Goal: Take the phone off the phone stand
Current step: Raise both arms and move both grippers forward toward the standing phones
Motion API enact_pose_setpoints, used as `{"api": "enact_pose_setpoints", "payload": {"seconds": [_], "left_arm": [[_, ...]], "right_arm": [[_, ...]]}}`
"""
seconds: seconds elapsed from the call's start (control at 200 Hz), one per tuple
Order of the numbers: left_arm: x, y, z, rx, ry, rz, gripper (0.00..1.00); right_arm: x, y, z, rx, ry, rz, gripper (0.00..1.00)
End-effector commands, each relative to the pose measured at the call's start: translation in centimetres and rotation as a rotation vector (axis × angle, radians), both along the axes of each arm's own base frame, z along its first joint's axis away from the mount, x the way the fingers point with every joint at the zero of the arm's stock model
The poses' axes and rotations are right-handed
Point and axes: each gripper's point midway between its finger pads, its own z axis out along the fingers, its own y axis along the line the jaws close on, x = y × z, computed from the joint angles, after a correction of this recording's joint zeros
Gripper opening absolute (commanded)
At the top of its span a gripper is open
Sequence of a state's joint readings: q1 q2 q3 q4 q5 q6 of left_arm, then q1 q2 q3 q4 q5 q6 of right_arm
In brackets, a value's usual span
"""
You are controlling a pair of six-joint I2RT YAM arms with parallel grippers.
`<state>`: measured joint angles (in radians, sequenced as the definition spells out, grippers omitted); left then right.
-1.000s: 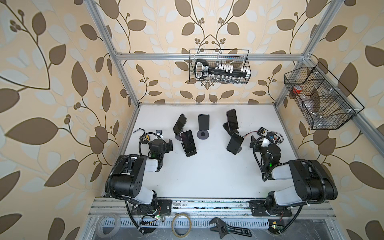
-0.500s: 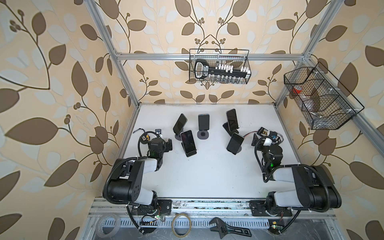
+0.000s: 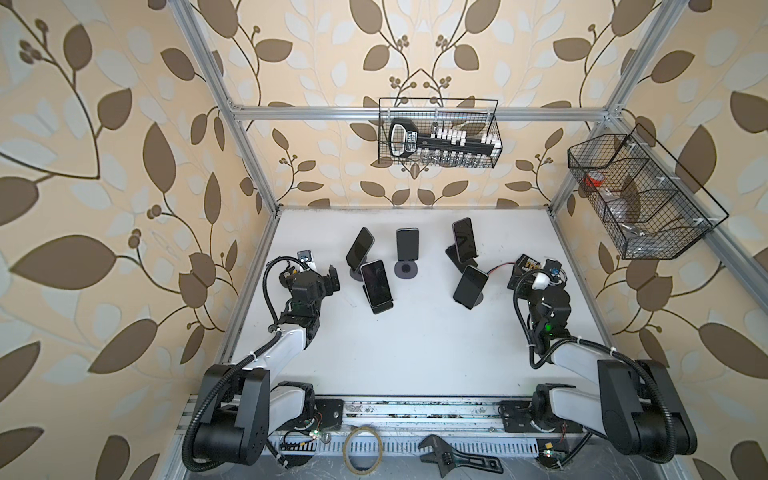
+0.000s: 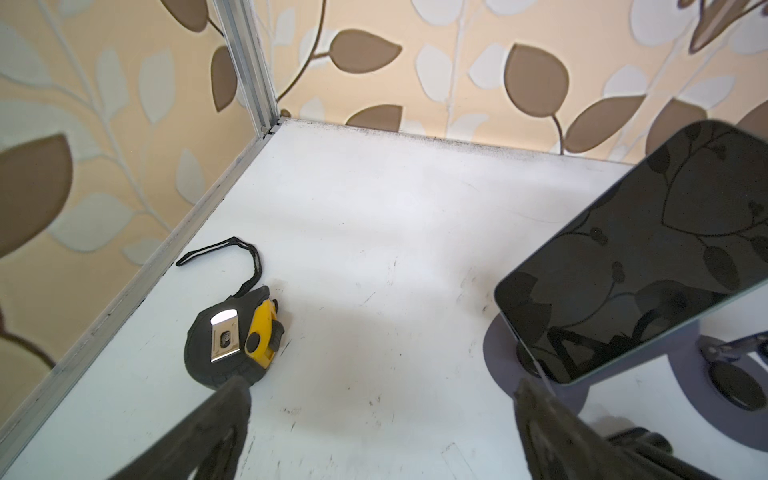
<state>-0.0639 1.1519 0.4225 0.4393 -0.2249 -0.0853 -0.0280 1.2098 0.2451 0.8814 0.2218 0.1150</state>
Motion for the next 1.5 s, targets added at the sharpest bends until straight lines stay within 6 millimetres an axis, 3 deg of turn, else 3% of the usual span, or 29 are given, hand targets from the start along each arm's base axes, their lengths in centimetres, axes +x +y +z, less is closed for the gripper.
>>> {"api": "enact_pose_setpoints", "payload": {"seconds": [0.0,0.38,0.575,0.79,0.95,1.1,1.295,1.495], "left_arm": [[0.4,0.2,3.0,-0.043,-0.057,0.018,0.99],[-0.5,-1.1,7.8,-0.109,-0.091,-0.042,0.99],[-1.1,-3.9,11.1,-0.188,-0.112,-0.196,0.99],[-2.3,-7.0,12.5,-0.257,-0.065,-0.330,0.99],[-4.3,-11.4,13.7,-0.278,-0.031,-0.512,0.97],[-7.8,-14.0,14.0,-0.301,0.008,-0.663,0.96],[-12.8,-14.1,13.7,-0.254,0.041,-0.738,0.95],[-16.6,-14.9,12.5,-0.256,0.102,-0.845,0.97]], "right_arm": [[0.3,0.0,1.1,0.017,-0.002,-0.006,0.99],[0.0,1.8,4.4,0.069,0.010,0.088,0.97],[-1.1,3.6,7.0,0.145,0.019,0.178,0.94],[-3.2,5.7,10.3,0.191,-0.024,0.284,0.88],[-4.3,9.4,12.2,0.281,-0.018,0.449,0.86],[-5.7,14.6,12.9,0.308,0.052,0.613,0.85],[-8.0,21.0,13.1,0.303,0.128,0.740,0.85],[-9.1,25.3,13.3,0.282,0.170,0.814,0.83]]}}
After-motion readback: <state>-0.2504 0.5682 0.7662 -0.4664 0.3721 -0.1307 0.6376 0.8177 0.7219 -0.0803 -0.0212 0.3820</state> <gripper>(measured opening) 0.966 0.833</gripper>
